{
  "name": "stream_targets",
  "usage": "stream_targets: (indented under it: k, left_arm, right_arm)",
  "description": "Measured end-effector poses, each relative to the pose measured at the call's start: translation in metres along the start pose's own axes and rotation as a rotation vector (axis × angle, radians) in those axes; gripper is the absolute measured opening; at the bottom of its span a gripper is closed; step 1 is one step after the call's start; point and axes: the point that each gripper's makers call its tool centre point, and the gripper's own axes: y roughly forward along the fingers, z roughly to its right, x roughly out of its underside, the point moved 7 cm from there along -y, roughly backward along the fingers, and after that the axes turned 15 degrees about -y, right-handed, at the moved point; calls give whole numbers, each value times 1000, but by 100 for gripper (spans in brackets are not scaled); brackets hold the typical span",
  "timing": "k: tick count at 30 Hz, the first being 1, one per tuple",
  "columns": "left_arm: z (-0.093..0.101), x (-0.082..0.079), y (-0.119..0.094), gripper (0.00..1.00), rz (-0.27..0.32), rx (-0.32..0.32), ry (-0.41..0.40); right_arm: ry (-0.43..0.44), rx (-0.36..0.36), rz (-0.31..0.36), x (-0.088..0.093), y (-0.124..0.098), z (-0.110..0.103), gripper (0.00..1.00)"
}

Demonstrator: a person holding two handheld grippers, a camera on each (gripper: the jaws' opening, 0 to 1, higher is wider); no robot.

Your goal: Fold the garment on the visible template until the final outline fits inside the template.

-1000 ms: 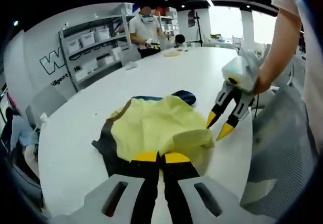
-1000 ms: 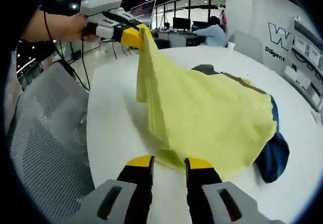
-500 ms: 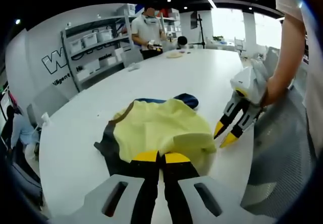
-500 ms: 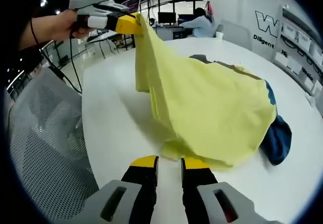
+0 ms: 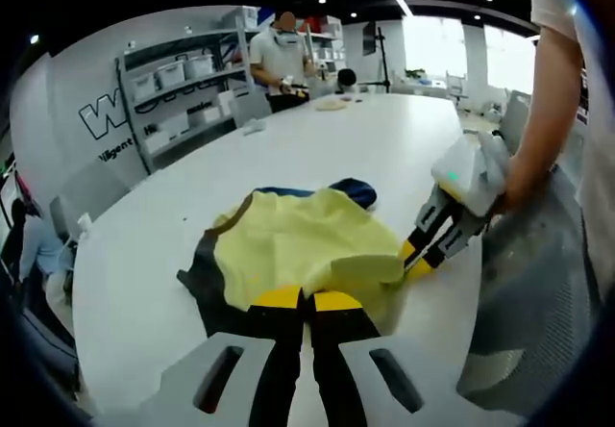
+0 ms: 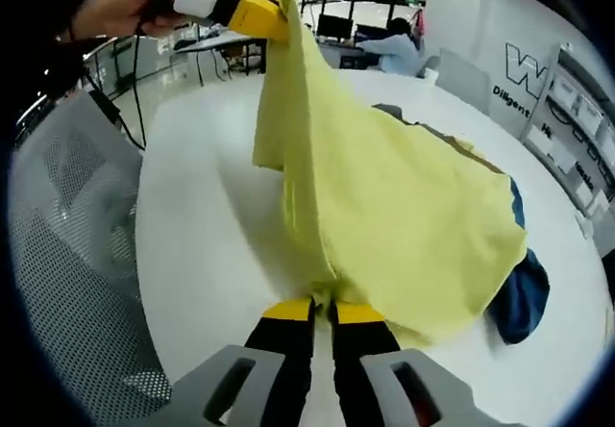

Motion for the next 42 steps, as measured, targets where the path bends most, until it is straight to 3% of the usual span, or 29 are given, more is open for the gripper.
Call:
stream_targets:
  k: [4, 11, 14, 21, 26, 28, 31, 34, 36, 42]
  left_arm:
    - [6, 5, 1, 1, -9, 31, 7]
    - [33, 22, 6, 1, -50, 172, 27]
    - [51, 31, 9, 1, -80, 260, 16]
    - [72, 45, 18, 2, -91, 325, 2]
    - [65, 57, 20, 5, -104, 295, -27]
    - [60, 59, 19, 9, -87, 276, -58]
    - [51, 67, 19, 17, -108, 241, -84]
    - [49, 70, 16, 17, -96, 235, -102]
    - [49, 80, 17, 18, -161, 218, -88]
    - [55, 97, 21, 23, -264, 192, -50]
  right_arm:
    - [25, 33, 19, 5, -19, 4, 0]
    - [52, 90, 67, 18, -54, 13, 0]
    - [35, 109, 60, 29, -62, 17, 0]
    - [59, 141, 29, 56, -76, 28, 0]
    - [87, 165, -9, 72, -81, 35, 0]
    - [93, 169, -13, 78, -82, 37, 0]
    - [133, 180, -20, 84, -84, 43, 0]
    - [135, 190, -41, 91, -83, 47, 0]
    - [153, 195, -52, 96, -83, 51, 0]
    - [161, 211, -79, 105, -84, 58, 0]
